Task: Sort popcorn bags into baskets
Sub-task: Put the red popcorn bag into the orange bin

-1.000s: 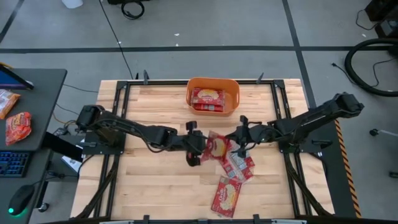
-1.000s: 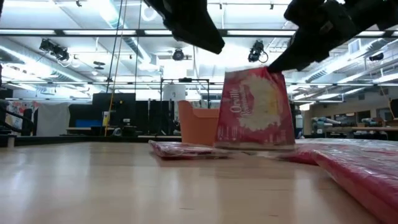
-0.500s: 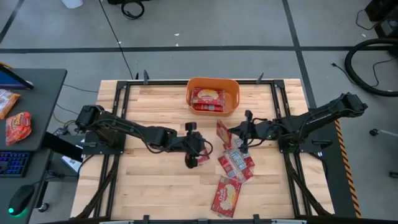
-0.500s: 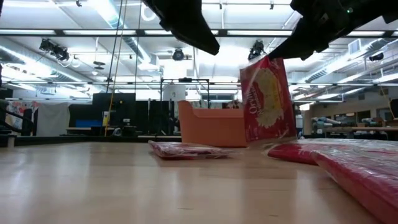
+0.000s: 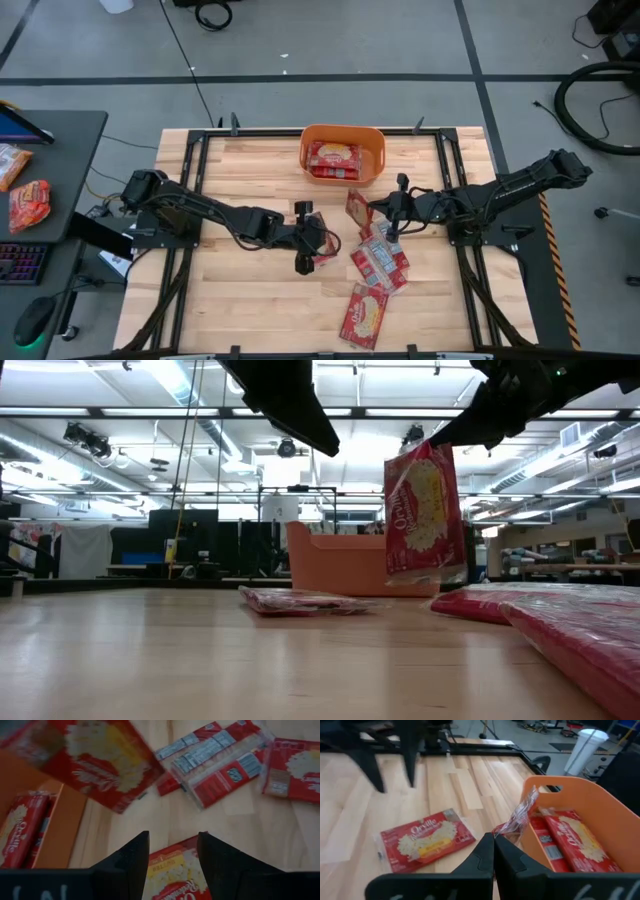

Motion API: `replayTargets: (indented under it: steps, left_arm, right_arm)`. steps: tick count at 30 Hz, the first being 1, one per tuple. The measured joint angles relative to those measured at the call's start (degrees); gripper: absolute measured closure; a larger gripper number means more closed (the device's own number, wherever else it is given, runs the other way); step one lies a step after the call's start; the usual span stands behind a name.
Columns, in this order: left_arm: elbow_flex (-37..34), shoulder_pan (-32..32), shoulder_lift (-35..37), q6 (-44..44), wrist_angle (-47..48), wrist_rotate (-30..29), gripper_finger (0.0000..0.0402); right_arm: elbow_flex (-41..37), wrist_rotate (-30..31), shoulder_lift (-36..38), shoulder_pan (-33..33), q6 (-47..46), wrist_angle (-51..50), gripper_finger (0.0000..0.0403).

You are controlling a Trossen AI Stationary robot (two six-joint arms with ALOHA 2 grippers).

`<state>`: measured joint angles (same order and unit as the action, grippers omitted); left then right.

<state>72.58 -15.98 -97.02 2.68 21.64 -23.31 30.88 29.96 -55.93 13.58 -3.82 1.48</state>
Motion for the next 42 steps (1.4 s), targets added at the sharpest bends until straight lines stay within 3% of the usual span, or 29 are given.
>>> replayTargets:
  steps: [5, 11, 15, 27, 42]
  left_arm:
    - [-0.8, -1.7, -0.1, -0.1, -1.7, 0.0, 0.023]
    - [-9.2, -3.0, -0.2, -0.2, -12.2, 0.0, 0.023]
    - [-14.5, -3.1, 0.4, 2.8, -14.4, 0.1, 0.023]
    - [-28.2, -2.9, 9.9, 4.2, -23.7, -4.8, 0.023]
    - [-40.2, -2.6, 19.2, 3.7, -33.8, -7.6, 0.023]
  right_arm:
    - [0.0, 0.7, 0.1, -0.1, 0.6, 1.1, 0.0398]
    - [0.0, 4.3, 0.1, -0.3, 1.5, 5.5, 0.0398]
    - [0.0, 4.7, 0.1, -1.5, 3.9, 10.3, 0.0398]
    - [0.6, 2.4, -2.5, -7.7, 8.9, 20.6, 0.0398]
    - [22.5, -1.1, -21.1, -16.2, 19.8, 20.3, 0.0398]
